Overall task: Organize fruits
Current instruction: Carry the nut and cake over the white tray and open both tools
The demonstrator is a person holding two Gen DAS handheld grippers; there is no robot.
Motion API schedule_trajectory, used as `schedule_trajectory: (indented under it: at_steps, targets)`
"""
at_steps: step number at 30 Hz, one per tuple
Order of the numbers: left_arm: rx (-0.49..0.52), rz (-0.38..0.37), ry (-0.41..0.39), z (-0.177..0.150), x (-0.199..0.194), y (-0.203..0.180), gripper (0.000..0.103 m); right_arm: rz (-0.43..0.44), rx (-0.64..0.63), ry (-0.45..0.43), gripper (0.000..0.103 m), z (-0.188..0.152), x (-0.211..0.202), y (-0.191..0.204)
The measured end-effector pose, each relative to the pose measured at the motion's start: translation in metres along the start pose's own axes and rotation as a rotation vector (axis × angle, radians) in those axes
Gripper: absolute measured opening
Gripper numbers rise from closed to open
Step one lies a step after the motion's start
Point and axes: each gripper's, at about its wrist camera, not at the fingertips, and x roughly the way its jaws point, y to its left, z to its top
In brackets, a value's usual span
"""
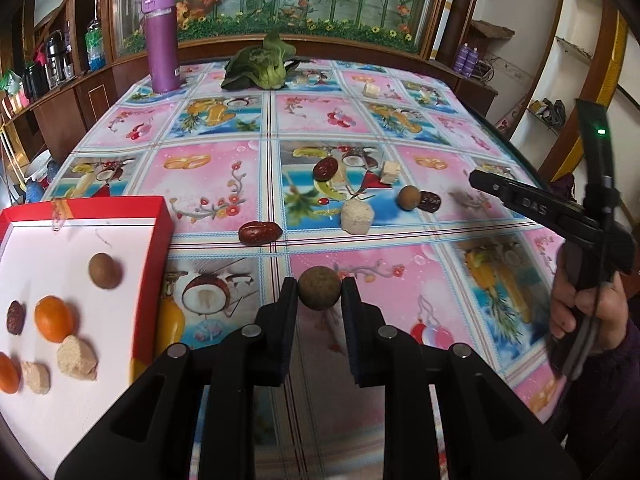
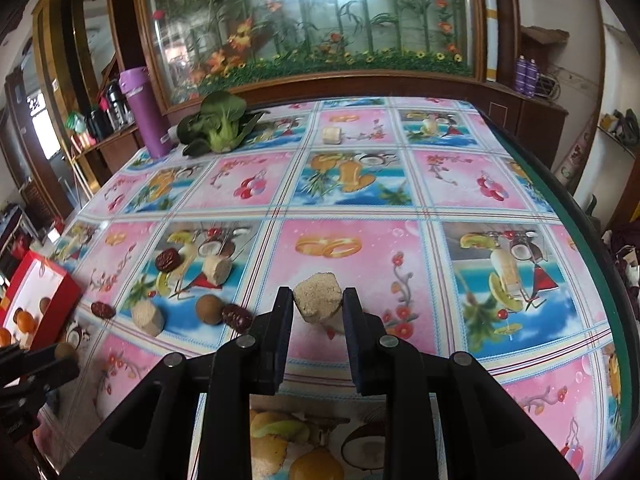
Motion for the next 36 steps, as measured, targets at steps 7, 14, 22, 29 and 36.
schedule_trajectory:
  at_steps: [7,14,22,29,36]
  targets:
    - [-0.017,0.025,-0.094,-0.017,-0.057,0.017,0.024,-0.026,0.063,-0.073,0.024,0.004,-0.009,-0.012]
    - [-0.123,0.104,-0.159,-0.040,-0.099,0.067,0.024,-0.029,0.070,-0.136,0.024,0.005,-0.017,-0.010]
    - [-0.217,0.206,-0.210,-0.062,-0.132,0.119,0.024,0.095,0.063,-0.099,0.024,0.003,-0.021,0.029]
    - [-0.270,0.288,-0.229,-0.062,-0.142,0.163,0.024,0.332,-0.046,-0.044,0.024,0.003,-0.020,0.133]
    - [-0.292,0.323,-0.228,-0.038,-0.139,0.207,0.024,0.473,-0.176,0.025,0.024,0.017,-0.010,0.235]
